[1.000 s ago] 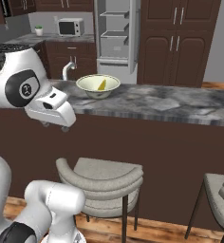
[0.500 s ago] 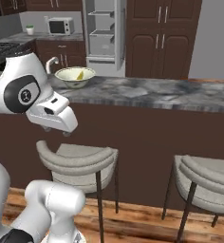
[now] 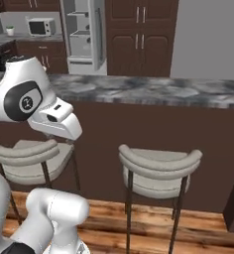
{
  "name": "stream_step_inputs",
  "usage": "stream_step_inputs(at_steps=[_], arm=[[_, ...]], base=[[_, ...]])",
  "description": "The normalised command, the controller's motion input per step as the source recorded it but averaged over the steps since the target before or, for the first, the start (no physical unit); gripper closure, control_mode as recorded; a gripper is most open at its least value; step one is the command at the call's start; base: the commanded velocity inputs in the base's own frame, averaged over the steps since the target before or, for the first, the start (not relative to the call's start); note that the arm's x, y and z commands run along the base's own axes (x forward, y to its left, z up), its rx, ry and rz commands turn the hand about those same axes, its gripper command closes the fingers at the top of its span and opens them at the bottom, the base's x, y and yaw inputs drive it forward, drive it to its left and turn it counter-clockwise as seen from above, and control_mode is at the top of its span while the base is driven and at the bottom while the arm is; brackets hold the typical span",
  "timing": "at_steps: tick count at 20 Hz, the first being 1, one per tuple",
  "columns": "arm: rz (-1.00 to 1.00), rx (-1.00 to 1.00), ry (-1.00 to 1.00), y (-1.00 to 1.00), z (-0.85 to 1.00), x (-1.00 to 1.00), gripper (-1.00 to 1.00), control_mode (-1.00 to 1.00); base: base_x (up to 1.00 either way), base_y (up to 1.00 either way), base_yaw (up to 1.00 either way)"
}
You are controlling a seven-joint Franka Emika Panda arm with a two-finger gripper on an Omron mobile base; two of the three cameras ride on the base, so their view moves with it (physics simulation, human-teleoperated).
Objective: There is a bowl on the dining counter. Grab a lemon wedge from the fridge and place it in the bowl. Then get the liquor bottle and glass cup from the cabinet and place them next to the bowl.
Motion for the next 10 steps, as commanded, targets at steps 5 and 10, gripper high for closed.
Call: stream_step_inputs(at_steps=[5,10], arm=[[0.0,0.0,0.0,0.0,0.0,0.0,-1.0,1.0],[0.0,0.0,0.0,0.0,0.0,0.0,-1.0,1.0]], base=[[0.0,-1.0,0.0],[0.0,-1.0,0.0]])
